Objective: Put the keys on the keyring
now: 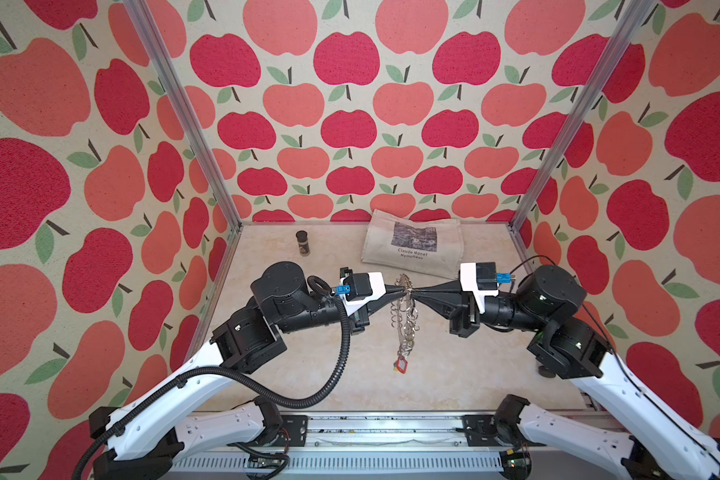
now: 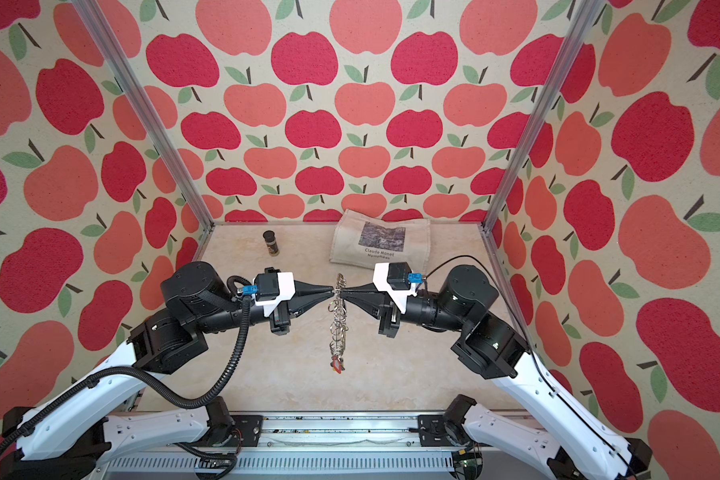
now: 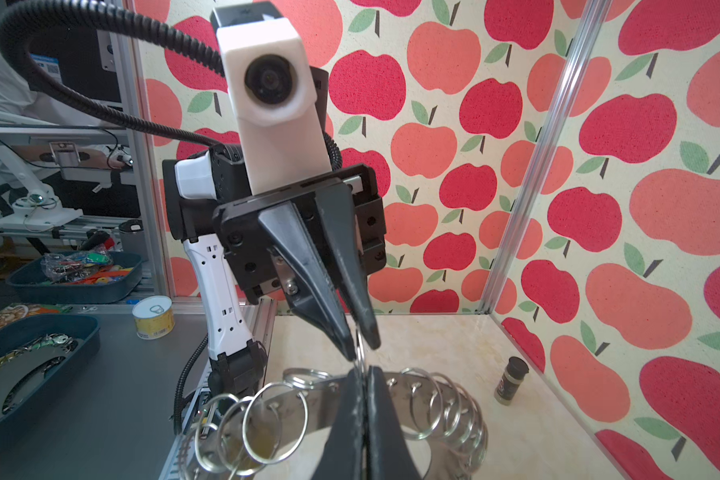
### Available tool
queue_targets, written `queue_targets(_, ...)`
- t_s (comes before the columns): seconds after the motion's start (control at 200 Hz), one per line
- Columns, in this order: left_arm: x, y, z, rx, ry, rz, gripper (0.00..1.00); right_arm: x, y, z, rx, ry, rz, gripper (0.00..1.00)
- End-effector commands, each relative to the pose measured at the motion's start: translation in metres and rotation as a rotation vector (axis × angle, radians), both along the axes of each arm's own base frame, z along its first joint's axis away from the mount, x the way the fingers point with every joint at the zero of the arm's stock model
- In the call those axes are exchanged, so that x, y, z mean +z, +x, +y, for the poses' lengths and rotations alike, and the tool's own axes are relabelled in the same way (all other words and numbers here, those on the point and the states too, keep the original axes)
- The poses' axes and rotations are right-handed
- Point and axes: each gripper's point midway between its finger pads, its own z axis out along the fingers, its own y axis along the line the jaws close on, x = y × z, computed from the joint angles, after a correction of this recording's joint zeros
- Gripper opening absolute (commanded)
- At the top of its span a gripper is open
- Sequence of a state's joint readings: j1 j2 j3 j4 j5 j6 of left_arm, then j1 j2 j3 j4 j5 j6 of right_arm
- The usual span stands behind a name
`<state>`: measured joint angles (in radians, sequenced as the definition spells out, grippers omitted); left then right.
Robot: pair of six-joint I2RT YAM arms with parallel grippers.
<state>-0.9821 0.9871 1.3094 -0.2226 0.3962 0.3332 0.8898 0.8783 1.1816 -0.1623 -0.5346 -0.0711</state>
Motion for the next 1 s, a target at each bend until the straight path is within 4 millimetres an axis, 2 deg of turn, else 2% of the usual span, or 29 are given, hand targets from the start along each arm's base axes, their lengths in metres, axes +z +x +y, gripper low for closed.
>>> queue_targets(0.0, 0.001, 0.01, 0.017, 0.111, 0.017, 0.081, 0.33, -0.007, 0.002, -0.009, -0.047, -0.063, -0.016, 0.0)
queue_targets(0.185, -0.017, 0.009, 0.018, 0.151, 0.059, 0.194, 0.51, -0.019, -0.001, -0.015, -0.055, -0.123, -0.005, 0.0)
queue_targets(0.32, -0.028, 0.0, 0.012, 0.131, 0.112, 0.257, 0.61, -0.026, -0.004, -0.018, -0.043, -0.184, 0.009, 0.0)
queue_targets(0.385, -0.035, -0.006, 0.008, 0.106, 0.153, 0.284, 0.72, -0.029, -0.008, -0.018, -0.025, -0.217, 0.019, 0.0)
queue_targets(0.435, -0.038, -0.01, 0.005, 0.092, 0.186, 0.301, 0.73, -0.03, -0.01, -0.018, -0.01, -0.232, 0.023, 0.0)
queue_targets(0.535, -0.038, -0.019, 0.001, 0.052, 0.228, 0.312, 0.69, -0.03, -0.014, -0.019, 0.006, -0.249, 0.036, 0.0)
queue_targets(0.73, -0.028, -0.03, -0.002, -0.015, 0.239, 0.286, 0.45, -0.027, -0.017, -0.019, 0.03, -0.261, 0.053, 0.0)
queue_targets(0.755, -0.035, -0.028, -0.01, -0.018, 0.262, 0.294, 0.43, -0.026, -0.018, -0.019, 0.032, -0.261, 0.052, 0.0)
queue_targets(0.996, -0.038, -0.029, -0.018, -0.051, 0.291, 0.262, 0.3, -0.024, -0.02, -0.016, 0.057, -0.278, 0.054, 0.0)
